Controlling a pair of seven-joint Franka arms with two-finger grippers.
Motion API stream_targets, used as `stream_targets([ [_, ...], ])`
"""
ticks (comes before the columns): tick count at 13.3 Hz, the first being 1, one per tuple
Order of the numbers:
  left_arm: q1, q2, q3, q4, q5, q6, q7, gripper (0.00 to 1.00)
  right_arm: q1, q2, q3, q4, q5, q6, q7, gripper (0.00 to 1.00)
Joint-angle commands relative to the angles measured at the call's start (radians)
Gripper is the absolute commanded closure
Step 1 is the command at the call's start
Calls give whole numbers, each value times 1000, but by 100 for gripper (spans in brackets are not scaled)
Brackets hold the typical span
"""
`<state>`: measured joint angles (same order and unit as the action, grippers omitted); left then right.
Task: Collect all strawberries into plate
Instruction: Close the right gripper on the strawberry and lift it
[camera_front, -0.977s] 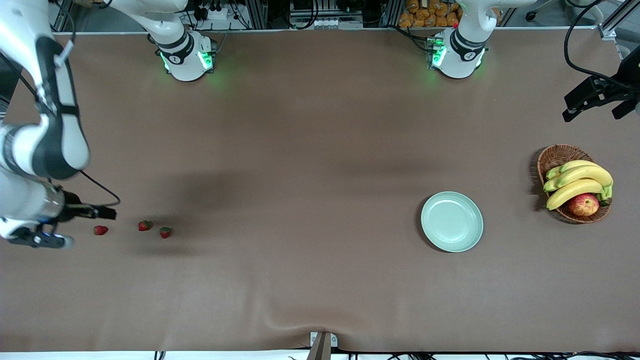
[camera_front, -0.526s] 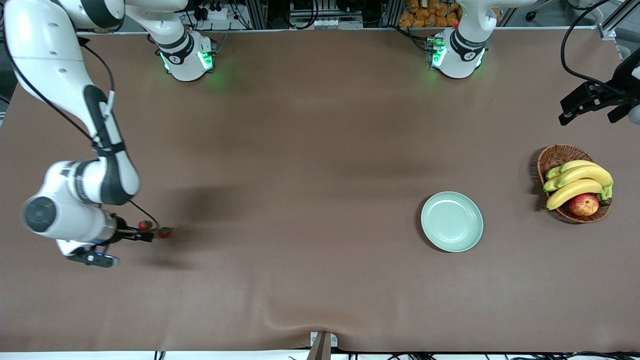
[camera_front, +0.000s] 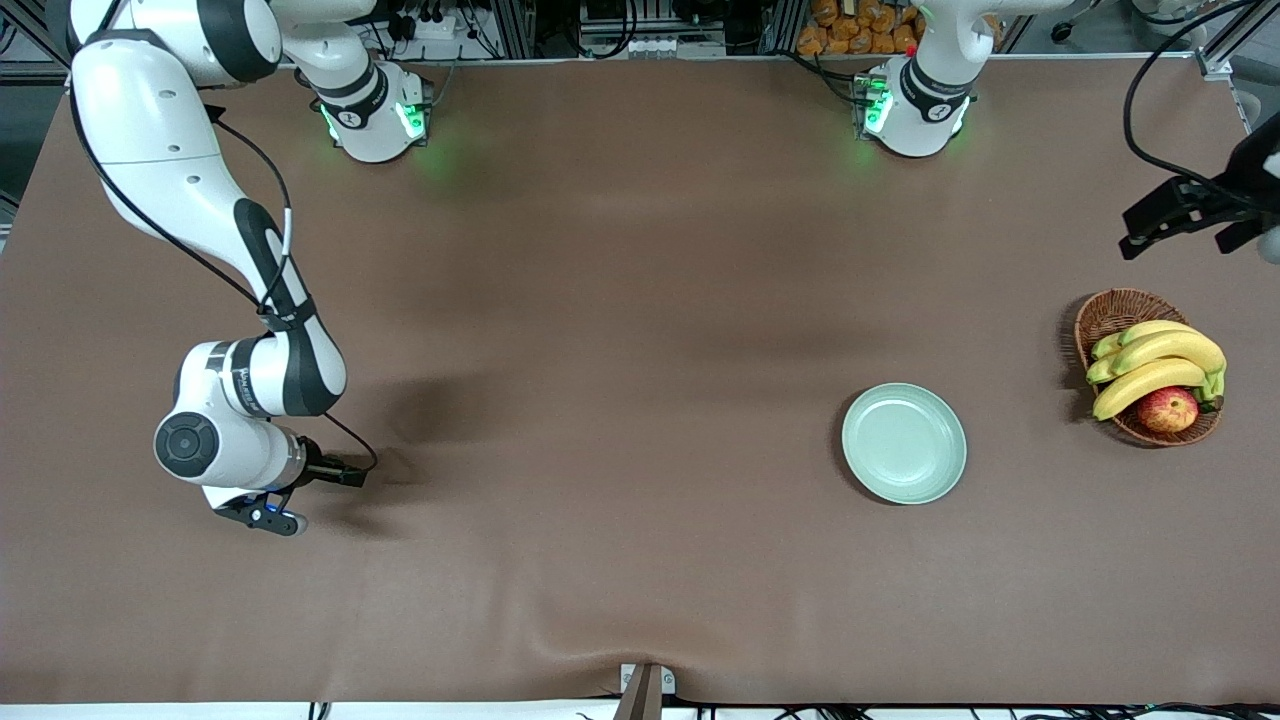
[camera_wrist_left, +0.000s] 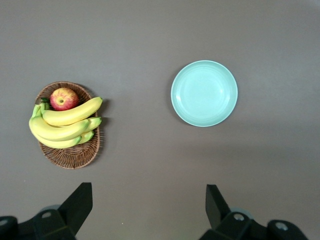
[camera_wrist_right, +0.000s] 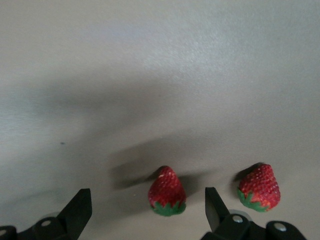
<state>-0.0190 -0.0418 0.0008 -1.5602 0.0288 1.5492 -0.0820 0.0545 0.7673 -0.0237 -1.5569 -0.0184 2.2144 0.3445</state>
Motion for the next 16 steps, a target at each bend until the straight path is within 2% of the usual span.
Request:
stream_targets([
  [1, 36, -4, -4, -1, 0, -1, -5, 0, -16, 4, 8, -5, 6, -2, 14, 0],
  [4, 44, -4, -4, -14, 0, -1, -10, 0, -19, 6, 7, -8, 35, 1, 10, 0],
  [5, 47, -4, -2, -20, 0, -1, -12, 0, -24, 7, 7, -8, 41, 11, 10, 7],
  [6, 60, -7, -4, -32, 0, -1, -12, 0, -28, 15, 7, -8, 44, 19, 10, 56],
  [7, 62, -10, -4, -38, 0, -1, -12, 0, -35, 18, 7, -6, 63, 19, 5, 85],
  [8, 60, -9, -4, -38, 0, 2, -12, 0, -33, 18, 7, -8, 78, 18, 2, 100],
  [14, 63, 0, -7, -47, 0, 55, -12, 0, -16, -3, 10, 1, 78, -27, -51, 100],
  [16, 65, 0, -7, -49, 0, 71, -12, 0, 10, -35, 37, 8, 78, -35, -94, 100],
])
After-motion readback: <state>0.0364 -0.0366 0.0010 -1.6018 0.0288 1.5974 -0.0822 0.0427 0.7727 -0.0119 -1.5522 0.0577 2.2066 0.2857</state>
